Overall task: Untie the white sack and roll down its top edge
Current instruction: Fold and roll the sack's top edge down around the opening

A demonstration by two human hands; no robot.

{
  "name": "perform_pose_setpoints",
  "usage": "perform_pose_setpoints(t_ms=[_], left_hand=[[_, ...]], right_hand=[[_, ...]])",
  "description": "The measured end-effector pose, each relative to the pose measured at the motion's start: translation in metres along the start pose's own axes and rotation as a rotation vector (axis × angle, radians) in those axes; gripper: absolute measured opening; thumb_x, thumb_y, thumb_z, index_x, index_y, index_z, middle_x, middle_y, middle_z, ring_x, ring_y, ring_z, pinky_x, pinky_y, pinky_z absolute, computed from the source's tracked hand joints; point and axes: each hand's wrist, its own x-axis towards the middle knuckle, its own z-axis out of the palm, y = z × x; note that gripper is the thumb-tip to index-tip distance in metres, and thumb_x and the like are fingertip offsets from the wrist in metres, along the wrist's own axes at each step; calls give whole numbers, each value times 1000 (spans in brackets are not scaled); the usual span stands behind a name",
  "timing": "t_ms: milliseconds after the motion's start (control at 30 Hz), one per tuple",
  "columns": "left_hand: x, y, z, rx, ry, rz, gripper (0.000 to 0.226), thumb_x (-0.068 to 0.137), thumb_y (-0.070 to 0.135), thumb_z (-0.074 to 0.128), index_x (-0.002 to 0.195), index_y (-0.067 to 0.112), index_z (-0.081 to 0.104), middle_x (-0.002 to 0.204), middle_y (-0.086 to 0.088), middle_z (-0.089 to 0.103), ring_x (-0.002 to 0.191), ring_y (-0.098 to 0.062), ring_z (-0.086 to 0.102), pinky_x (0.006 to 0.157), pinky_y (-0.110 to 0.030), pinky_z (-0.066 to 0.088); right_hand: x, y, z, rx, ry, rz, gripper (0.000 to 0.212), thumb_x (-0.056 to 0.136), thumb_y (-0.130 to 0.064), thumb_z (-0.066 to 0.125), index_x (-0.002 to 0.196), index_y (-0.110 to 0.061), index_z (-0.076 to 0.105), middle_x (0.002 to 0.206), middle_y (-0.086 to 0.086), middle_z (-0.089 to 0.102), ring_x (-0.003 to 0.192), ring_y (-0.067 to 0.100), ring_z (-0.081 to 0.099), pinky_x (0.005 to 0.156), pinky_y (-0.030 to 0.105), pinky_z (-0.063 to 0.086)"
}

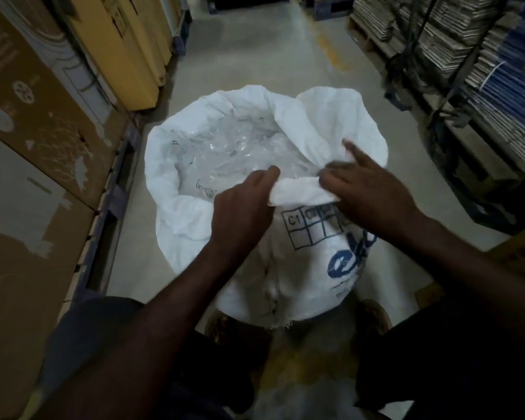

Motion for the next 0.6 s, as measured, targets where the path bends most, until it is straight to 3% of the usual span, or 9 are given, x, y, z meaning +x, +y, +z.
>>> perform_pose_setpoints(t_ms=[67,133,200,233,300,333,400,500,600], left_hand=[[4,-13,1,61,44,12,41,84,11,72,123,21,62,94,-1,68,72,-34,69,50,-38,44],[3,-20,1,95,62,0,43,82,6,70,122,20,63,92,-3,65,71,-34,66,51,-40,44],[1,-19,1,101,55,10,47,81,5,70,125,21,65,94,-3,65,72,-34,64,55,-41,44],[-1,-18,1,87,39,24,51,80,5,70,129,21,65,96,-3,66,73,-34,65,58,-40,44],[-5,-11,0,29,-32,56,57,81,13,67,138,19,61,101,-3,68,76,-34,65,65,-39,46],[-9,-6,-1,6,-80,72,58,84,23,66,141,19,59,105,-4,67,78,-34,66,69,-40,48],[-17,6,-3,18,-176,91,57,91,44,62,143,21,56,109,-4,63,84,-34,66,77,-43,52],[-19,17,-7,-14,-209,114,55,96,59,60,138,24,62,107,-2,65,91,-30,67,84,-44,52],[-7,18,-16,-147,-259,112,61,92,67,61,139,28,60,117,3,74,103,-25,72,88,-40,54]], right_hand=[[-6,-12,3,89,-187,-1,36,78,-7,64,112,-15,54,111,9,69,101,28,71,133,40,5],[-15,-26,10,132,-317,53,41,82,-25,68,117,-17,50,121,5,65,109,23,68,133,42,5],[-18,-32,18,97,-360,92,54,85,-49,69,125,-19,48,128,4,62,115,22,65,132,44,11],[-15,-31,19,59,-343,117,58,84,-51,71,127,-19,47,123,4,65,111,25,66,128,44,20],[-7,-23,14,14,-215,195,58,78,-28,79,123,-20,45,103,5,68,91,34,68,95,42,47],[-4,-15,9,0,-138,255,60,73,-18,81,120,-20,44,99,7,66,80,35,66,74,39,48],[0,-3,0,27,-18,347,61,68,-15,81,119,-21,47,114,6,63,67,38,65,53,36,48],[-1,-3,-1,74,72,266,58,70,-12,71,125,-18,55,143,4,59,78,39,70,52,41,55],[1,-5,2,77,119,196,56,70,-2,72,125,-13,62,141,7,65,89,38,71,54,44,57]])
